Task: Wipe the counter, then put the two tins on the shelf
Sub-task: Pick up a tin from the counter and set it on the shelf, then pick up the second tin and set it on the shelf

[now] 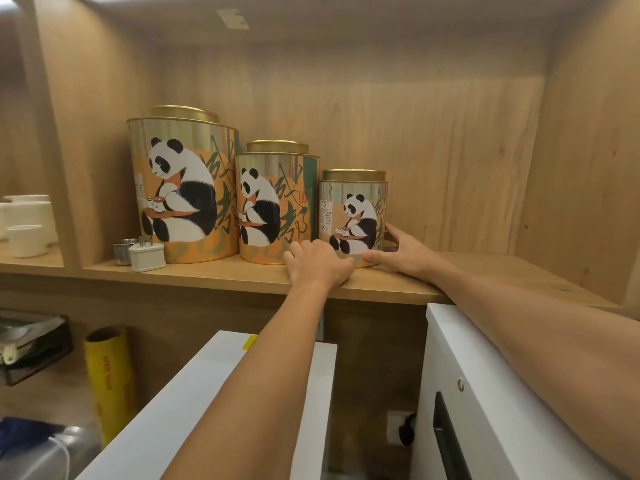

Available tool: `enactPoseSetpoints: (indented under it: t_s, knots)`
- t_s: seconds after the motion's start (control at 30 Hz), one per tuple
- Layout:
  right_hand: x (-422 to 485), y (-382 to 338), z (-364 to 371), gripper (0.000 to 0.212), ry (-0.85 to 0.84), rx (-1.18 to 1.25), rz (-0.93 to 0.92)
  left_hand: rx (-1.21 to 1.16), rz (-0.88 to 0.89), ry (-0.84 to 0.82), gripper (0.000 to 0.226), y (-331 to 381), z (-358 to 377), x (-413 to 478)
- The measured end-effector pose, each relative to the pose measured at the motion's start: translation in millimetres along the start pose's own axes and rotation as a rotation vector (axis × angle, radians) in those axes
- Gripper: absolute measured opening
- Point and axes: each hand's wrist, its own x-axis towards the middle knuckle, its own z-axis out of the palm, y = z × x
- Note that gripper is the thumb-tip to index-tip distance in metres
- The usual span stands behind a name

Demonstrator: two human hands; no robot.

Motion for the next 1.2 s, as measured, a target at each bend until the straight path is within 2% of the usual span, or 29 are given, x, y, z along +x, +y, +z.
enactPoseSetpoints:
  t_s: [0.23,0.4,0.47,0.53,0.6,0.7,0.77,0.83,0.93,1.0,1.1,1.2]
  knots:
    - [-2,-3,-2,0.099,-0.016,-0.04,0.03,0.034,0.023,-0.031,0.051,1,4,4]
    - [-23,-10,-3,0.103,0.024,-0.076,0.121,0.02,0.046,-0.063,0.052,-3,-5,-9]
    - [-40,-14,-12,0.09,0.01,-0.053,0.187,-0.02,0.063,-0.174,0.052,-7,-14,-19]
    - [-60,-23,-30,0.068,-0.048,-0.035,0.225,0.001,0.117,-0.285,0.049,-10,-34,-33]
    - [-82,-41,-50,0.047,-0.08,-0.048,0.208,0.104,0.159,-0.248,0.043,-14,-62,-51]
    - [-125,-86,-65,0.032,-0.036,-0.244,0.019,0.21,0.186,-0.005,0.036,-24,-113,-96]
    - [-168,-124,-59,0.031,0.015,-0.409,-0.185,0.171,0.206,0.122,0.035,-37,-146,-148]
    - [-226,-159,-44,0.029,0.038,-0.457,-0.402,0.197,0.179,0.2,0.035,-52,-173,-217]
    - [-332,-191,-14,0.026,0.04,-0.323,-0.693,0.3,0.075,0.172,0.034,-76,-200,-343]
    - [-395,-195,6,0.027,-0.035,-0.172,-0.807,0.343,0.023,0.117,0.032,-88,-211,-427]
    - [-472,-182,55,0.028,-0.245,-0.001,-0.842,0.469,-0.127,0.067,0.032,-113,-214,-546]
    - [-545,-168,127,0.028,-0.46,0.07,-0.817,0.483,-0.381,-0.013,0.031,-145,-207,-662]
